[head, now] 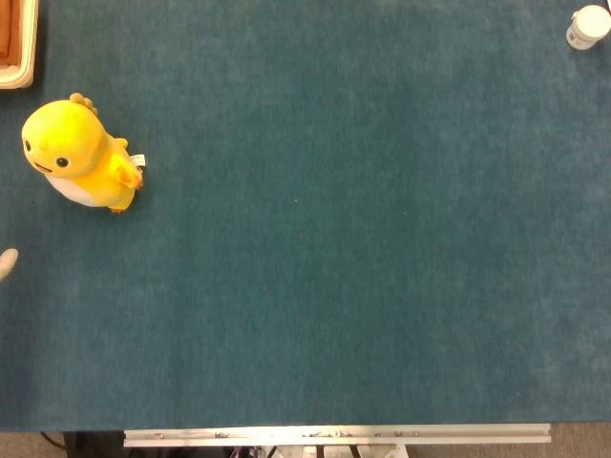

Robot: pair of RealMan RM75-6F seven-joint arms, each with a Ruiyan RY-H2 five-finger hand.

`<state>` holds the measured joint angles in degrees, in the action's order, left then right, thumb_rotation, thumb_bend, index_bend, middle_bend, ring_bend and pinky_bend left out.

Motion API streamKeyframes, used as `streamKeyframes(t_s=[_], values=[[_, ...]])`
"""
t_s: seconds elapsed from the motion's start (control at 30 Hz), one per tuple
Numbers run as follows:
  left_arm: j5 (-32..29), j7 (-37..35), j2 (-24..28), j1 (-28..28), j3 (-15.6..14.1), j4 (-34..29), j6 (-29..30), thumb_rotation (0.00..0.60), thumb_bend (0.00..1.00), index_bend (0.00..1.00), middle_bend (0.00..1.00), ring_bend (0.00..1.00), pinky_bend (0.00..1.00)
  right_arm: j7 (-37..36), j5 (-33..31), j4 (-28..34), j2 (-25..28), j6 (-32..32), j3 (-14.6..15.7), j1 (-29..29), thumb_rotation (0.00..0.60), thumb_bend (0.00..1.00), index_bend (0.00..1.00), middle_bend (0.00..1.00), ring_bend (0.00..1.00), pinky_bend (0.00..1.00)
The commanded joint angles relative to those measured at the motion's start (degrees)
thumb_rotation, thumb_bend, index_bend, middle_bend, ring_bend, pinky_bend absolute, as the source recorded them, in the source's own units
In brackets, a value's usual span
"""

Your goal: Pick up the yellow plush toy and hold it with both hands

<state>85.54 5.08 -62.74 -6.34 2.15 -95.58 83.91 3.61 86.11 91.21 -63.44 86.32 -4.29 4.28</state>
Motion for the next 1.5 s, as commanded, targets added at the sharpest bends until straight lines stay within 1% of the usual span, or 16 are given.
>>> streamKeyframes(t_s=[0.03,0.17,0.3,0.4,0.5,0.63,0.7,0.9,1.13,1.3,1.5], values=[[0.0,0.3,-0.1,-0.1,0.0,-0.1,-0.2,0.600,0.18,0.11,0.14,0.11,0.22,-0.2,0.0,-0.1,0.0,-0.1,-0.1,0.1,0.600,0.37,0.13,0.34,0.25,0.23],[-0.3,0.7,-0.2,-0.4,0.1,-0.4,-0.6,0.600,0.18,0.11,0.14,0.11,0.22,-0.8,0.1,-0.6,0.0,-0.6,-0.1,0.4,0.600,0.37,0.13,0.34,0.25,0.23],[-0.2,-1.4,0.9,-1.7,0.4,-1.0,-2.7,0.600,0.18,0.11,0.14,0.11,0.22,-1.4,0.7,-1.1,0.2,-0.8,-0.8,1.3,0.600,0.37,0.13,0.34,0.25,0.23],[-1.1,-2.9,2.2,-3.7,0.9,-1.2,-6.1,0.600,0.18,0.11,0.13,0.10,0.22,-2.1,1.0,-1.2,0.6,-1.1,-1.7,2.4,0.600,0.37,0.13,0.34,0.25,0.23],[-1.7,-3.5,3.2,-5.9,1.4,-1.4,-9.7,0.600,0.18,0.09,0.09,0.06,0.22,-2.3,1.1,-0.8,1.1,-1.7,-2.4,3.4,0.600,0.37,0.13,0.34,0.25,0.23],[-2.9,-4.4,4.1,-8.8,2.3,-2.3,-14.1,0.600,0.18,0.03,0.05,0.02,0.19,-2.0,1.4,-0.8,1.2,-2.2,-2.9,4.4,0.600,0.37,0.13,0.34,0.25,0.23],[-3.2,-4.7,4.0,-10.1,3.0,-2.3,-15.3,0.600,0.18,0.01,0.03,0.01,0.19,-1.9,1.3,-0.9,1.2,-2.6,-2.9,4.7,0.600,0.37,0.13,0.34,0.25,0.23],[-4.3,-3.7,2.8,-14.7,5.2,-0.9,-19.3,0.600,0.18,0.00,0.00,0.00,0.17,-2.3,0.6,-1.5,1.0,-3.5,-2.7,5.0,0.600,0.37,0.13,0.34,0.25,0.23],[-7.8,-1.3,2.6,-18.9,6.4,0.9,-24.8,0.600,0.18,0.00,0.00,0.00,0.17,-3.1,0.1,-1.9,1.4,-2.9,-2.4,4.4,0.600,0.37,0.13,0.34,0.25,0.23],[-10.4,0.0,2.6,-21.3,7.0,1.9,-28.0,0.600,0.18,0.00,0.00,0.00,0.15,-3.3,-0.2,-2.1,1.5,-2.7,-2.2,4.1,0.600,0.37,0.13,0.34,0.25,0.23],[-14.5,1.2,2.9,-24.4,6.9,3.2,-33.9,0.600,0.18,0.00,0.00,0.00,0.15,-3.8,-0.7,-2.5,1.3,-2.5,-2.2,3.8,0.600,0.37,0.13,0.34,0.25,0.23]])
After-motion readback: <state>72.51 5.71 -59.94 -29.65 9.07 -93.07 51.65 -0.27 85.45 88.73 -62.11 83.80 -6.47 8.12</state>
